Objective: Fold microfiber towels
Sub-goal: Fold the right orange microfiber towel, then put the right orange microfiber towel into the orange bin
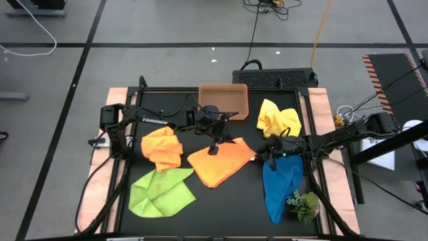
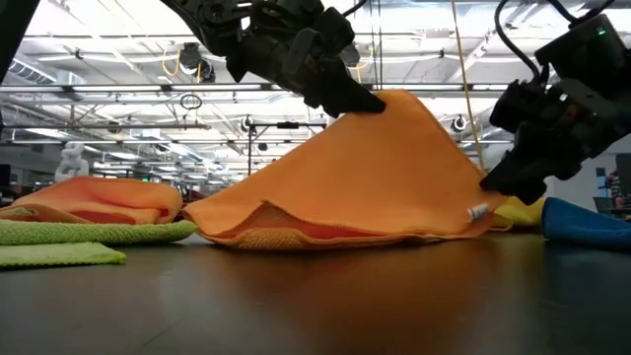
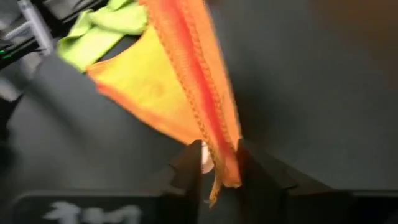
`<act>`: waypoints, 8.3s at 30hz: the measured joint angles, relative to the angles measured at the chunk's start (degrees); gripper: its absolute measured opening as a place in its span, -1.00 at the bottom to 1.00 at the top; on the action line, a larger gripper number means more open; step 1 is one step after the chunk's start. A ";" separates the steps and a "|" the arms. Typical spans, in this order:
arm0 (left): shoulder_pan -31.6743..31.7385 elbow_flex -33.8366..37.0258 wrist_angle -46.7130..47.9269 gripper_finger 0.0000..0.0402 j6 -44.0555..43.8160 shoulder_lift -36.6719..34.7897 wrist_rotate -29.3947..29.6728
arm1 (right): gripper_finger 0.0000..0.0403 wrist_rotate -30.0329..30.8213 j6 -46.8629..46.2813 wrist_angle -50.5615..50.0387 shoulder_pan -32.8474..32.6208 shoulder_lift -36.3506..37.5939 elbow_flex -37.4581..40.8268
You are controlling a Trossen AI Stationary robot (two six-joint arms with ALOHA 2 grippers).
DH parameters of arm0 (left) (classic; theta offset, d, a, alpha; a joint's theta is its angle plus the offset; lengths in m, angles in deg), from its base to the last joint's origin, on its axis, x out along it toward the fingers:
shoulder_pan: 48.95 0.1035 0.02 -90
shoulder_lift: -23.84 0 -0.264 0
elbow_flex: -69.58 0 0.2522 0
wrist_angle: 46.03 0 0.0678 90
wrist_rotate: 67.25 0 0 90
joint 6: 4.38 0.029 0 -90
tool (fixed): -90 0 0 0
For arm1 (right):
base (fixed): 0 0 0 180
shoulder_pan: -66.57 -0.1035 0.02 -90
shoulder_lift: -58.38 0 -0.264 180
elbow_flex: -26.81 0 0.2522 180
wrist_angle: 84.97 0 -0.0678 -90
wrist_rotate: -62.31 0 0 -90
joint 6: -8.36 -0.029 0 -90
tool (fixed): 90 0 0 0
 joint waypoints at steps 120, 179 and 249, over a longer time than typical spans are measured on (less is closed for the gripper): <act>3.41 30.12 -21.11 -0.61 8.39 -2.78 3.58 | -0.62 0.69 0.31 -1.11 -10.78 -30.03 -27.19; 6.45 19.38 -0.39 -0.23 -7.15 -9.29 7.13 | -0.18 -0.64 8.72 -10.50 4.94 -30.03 -27.15; 8.63 -19.41 43.73 0.21 15.56 18.25 4.56 | -0.18 -0.47 2.23 -20.81 -3.34 -19.53 -27.15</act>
